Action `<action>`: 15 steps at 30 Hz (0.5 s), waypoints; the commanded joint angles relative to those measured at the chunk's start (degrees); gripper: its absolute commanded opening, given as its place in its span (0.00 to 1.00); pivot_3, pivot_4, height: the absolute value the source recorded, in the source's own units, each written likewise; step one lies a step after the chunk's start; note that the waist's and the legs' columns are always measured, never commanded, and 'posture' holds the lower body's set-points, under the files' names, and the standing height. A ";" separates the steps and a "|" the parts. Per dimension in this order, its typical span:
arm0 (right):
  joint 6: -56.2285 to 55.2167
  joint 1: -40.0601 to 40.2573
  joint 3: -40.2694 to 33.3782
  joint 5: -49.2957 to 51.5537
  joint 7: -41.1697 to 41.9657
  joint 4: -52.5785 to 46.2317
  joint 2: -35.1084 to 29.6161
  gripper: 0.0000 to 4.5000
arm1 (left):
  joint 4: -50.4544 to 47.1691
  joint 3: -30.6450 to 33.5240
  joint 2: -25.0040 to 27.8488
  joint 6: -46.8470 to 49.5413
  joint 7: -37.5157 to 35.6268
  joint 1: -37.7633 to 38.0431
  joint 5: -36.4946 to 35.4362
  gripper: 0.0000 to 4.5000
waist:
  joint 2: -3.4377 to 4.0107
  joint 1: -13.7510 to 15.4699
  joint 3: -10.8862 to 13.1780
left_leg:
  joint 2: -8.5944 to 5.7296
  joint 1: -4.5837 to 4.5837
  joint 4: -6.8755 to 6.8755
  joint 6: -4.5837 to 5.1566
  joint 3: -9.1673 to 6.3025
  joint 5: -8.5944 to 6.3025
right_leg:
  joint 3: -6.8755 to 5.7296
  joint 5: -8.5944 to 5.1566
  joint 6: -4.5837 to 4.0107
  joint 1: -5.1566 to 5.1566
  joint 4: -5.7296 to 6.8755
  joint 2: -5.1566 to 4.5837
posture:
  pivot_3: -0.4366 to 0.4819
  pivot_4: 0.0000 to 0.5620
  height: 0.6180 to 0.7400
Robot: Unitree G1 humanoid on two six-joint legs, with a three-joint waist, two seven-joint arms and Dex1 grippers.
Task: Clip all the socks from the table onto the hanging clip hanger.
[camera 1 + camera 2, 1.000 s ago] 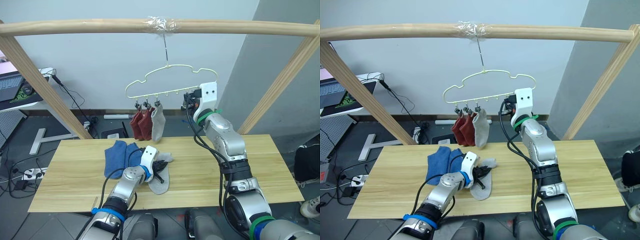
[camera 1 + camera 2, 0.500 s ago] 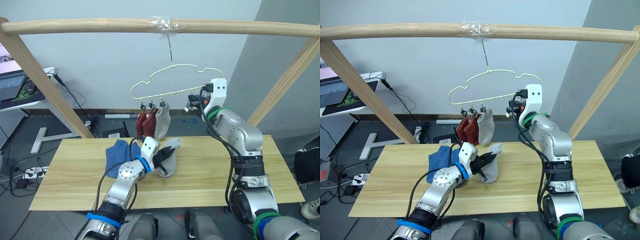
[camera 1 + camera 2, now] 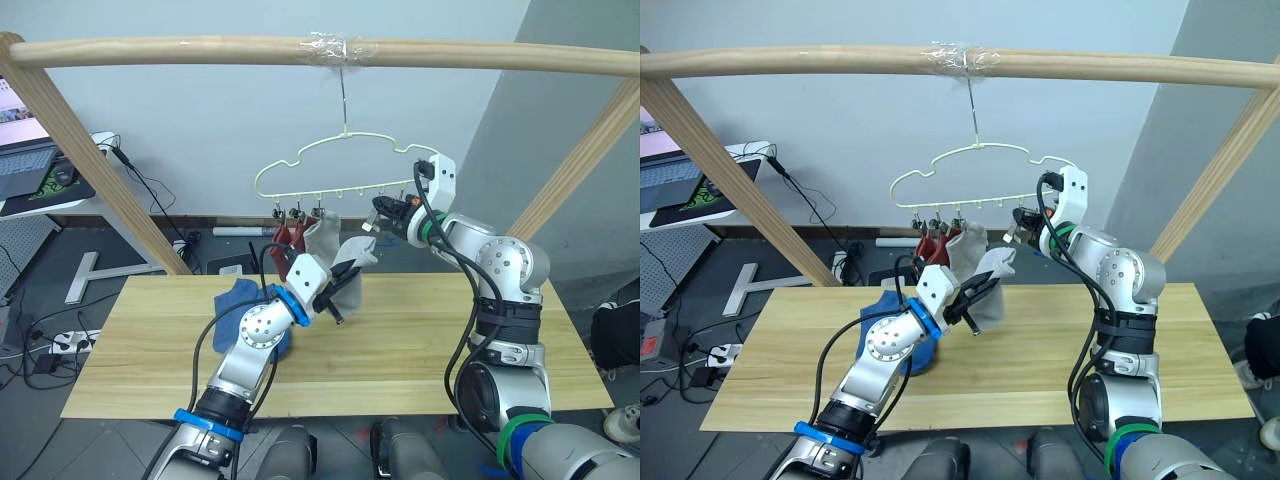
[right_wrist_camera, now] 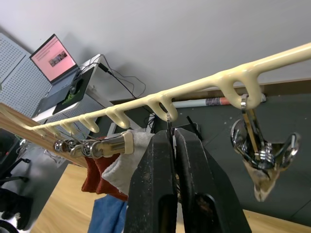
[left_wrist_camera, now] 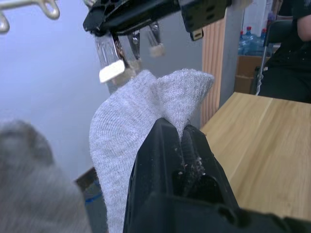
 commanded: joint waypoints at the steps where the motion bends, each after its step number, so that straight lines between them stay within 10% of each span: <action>1: 1.99 0.33 -1.57 0.82 -2.23 -0.39 0.22 0.00 | 0.53 -0.45 -1.22 -1.22 1.08 -1.80 0.16 0.01 | 0.00 0.00 0.00 | 0.00 0.00 0.00 0.00 0.01 0.00 | 0.00 0.00 0.00 0.00 0.00 0.01 | 0.46 0.28 1.00; 15: 4.03 0.54 -3.68 4.37 -4.96 -1.05 0.63 0.00 | 2.28 0.41 -2.61 -1.25 2.69 -3.94 0.09 0.01 | 0.00 -0.03 0.00 | -0.01 0.00 0.03 0.03 0.05 -0.01 | -0.02 0.00 0.01 0.00 0.01 0.03 | 0.46 0.28 1.00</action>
